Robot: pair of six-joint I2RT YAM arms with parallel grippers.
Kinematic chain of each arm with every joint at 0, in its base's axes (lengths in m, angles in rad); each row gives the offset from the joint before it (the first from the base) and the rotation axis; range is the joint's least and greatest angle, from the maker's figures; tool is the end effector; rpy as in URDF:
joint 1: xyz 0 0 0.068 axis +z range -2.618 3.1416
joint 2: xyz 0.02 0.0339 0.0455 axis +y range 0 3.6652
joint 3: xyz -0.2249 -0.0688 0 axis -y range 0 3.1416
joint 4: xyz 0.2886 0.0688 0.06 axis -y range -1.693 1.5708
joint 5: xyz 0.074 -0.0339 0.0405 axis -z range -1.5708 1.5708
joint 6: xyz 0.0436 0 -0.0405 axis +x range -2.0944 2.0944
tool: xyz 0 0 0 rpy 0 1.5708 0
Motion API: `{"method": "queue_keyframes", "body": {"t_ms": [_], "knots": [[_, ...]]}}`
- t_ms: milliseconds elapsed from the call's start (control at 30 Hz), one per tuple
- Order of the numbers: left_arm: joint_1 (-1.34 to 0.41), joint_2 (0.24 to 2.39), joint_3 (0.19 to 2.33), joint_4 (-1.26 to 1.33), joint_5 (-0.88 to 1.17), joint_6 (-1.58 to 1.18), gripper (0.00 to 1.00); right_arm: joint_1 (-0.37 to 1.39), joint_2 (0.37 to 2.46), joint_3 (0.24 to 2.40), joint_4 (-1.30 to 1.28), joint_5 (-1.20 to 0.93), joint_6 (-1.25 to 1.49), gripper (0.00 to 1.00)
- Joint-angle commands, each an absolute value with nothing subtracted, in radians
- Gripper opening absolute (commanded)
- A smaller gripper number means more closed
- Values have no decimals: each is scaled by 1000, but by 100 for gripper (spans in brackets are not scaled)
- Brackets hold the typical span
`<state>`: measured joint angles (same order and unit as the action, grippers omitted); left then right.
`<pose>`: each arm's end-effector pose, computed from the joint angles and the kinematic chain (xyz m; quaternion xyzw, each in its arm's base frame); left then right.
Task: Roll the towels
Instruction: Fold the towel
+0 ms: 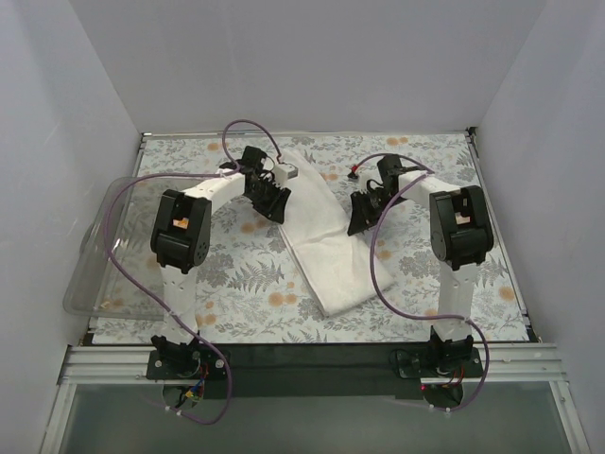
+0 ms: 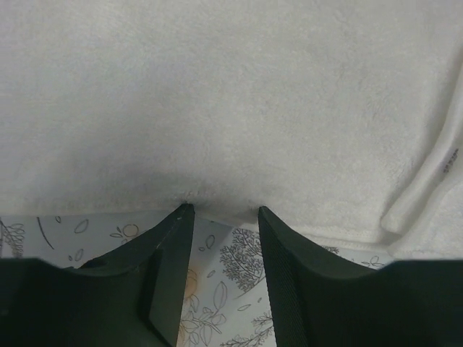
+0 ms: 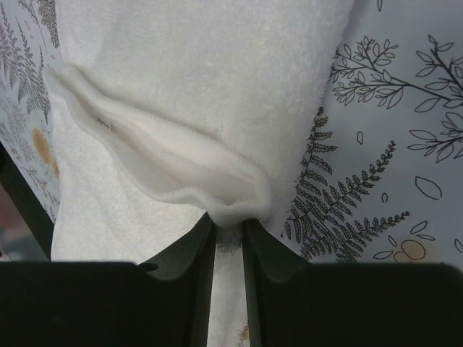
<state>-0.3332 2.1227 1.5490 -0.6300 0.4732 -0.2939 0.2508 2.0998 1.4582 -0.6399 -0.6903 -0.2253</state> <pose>0.4219 -0.1671 0.0935 0.0616 0.9548 -0.2740 0.0977 0.4109 0.1339 0.0799 -0.2670 0.8934 0.3365 0.1314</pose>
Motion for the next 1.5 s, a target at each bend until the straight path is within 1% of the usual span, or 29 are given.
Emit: {"method": "queue_keyframes", "body": {"t_ms": [0, 200, 233, 267, 300, 333, 367, 400, 433, 467, 533, 567, 667, 700, 733, 767, 800, 833, 867, 900, 933, 967, 1000, 1033, 1100, 1133, 1167, 1333, 1467], "knots": [[-325, 2206, 1632, -641, 387, -264, 38, 267, 2074, 1404, -569, -629, -201, 24], [-313, 2328, 1822, -647, 334, -227, 36, 337, 2002, 1218, -554, -673, -167, 24], [-307, 2351, 1872, -652, 337, -216, 36, 368, 1991, 1203, -548, -692, -152, 24], [-302, 2359, 1873, -658, 350, -209, 38, 380, 1985, 1195, -546, -699, -146, 25], [-298, 2359, 1919, -666, 371, -198, 40, 391, 1980, 1190, -546, -701, -144, 29], [-296, 2353, 1931, -681, 399, -181, 48, 394, 1970, 1195, -549, -700, -144, 31], [-293, 2308, 1919, -681, 463, -143, 50, 391, 1965, 1203, -551, -693, -137, 33], [-293, 2275, 1901, -680, 489, -126, 54, 384, 1962, 1231, -557, -692, -135, 40], [-293, 2228, 1872, -673, 529, -112, 58, 376, 1957, 1250, -583, -695, -137, 43], [-293, 2135, 1841, -667, 575, -82, 73, 353, 1957, 1276, -601, -707, -144, 44], [-295, 2016, 1711, -646, 612, -42, 85, 324, 1941, 1337, -647, -707, -150, 45], [-295, 1893, 1665, -644, 621, 3, 98, 318, 1930, 1353, -663, -704, -172, 45], [-298, 1713, 1441, -643, 643, 106, 98, 316, 1866, 1390, -698, -699, -202, 46], [-301, 1604, 1386, -650, 653, 176, 98, 316, 1843, 1387, -693, -701, -210, 48], [-308, 1542, 1279, -678, 663, 208, 98, 318, 1800, 1381, -674, -706, -210, 50], [-324, 1490, 1231, -696, 669, 250, 98, 325, 1783, 1371, -663, -718, -210, 51], [-343, 1391, 1185, -736, 672, 314, 98, 331, 1760, 1368, -647, -718, -209, 51], [-380, 1346, 1092, -751, 670, 348, 98, 347, 1753, 1364, -643, -750, -209, 50], [-406, 1303, 1048, -756, 664, 365, 97, 356, 1749, 1358, -637, -764, -210, 47], [-428, 1219, 996, -756, 654, 388, 90, 370, 1755, 1355, -631, -778, -203, 45], [-483, 1189, 918, -752, 632, 397, 85, 402, 1761, 1351, -630, -813, -201, 42], [-515, 1158, 881, -746, 617, 402, 80, 420, 1772, 1344, -630, -825, -199, 38], [-544, 1137, 852, -738, 598, 400, 74, 439, 1793, 1336, -629, -831, -198, 36], [-604, 1100, 826, -707, 569, 382, 66, 475, 1805, 1330, -626, -847, -195, 34], [-676, 1078, 758, -672, 529, 358, 61, 508, 1851, 1304, -595, -853, -177, 30], [-717, 1062, 735, -628, 500, 347, 61, 526, 1868, 1298, -585, -871, -169, 29], [-798, 1054, 694, -603, 450, 335, 61, 534, 1885, 1290, -574, -874, -149, 29], [-1004, 1034, 571, -418, 341, 327, 61, 555, 1985, 1266, -515, -877, -127, 27], [-1052, 1109, 522, -321, 290, 295, 58, 555, 2045, 1276, -508, -865, -129, 26]]}}
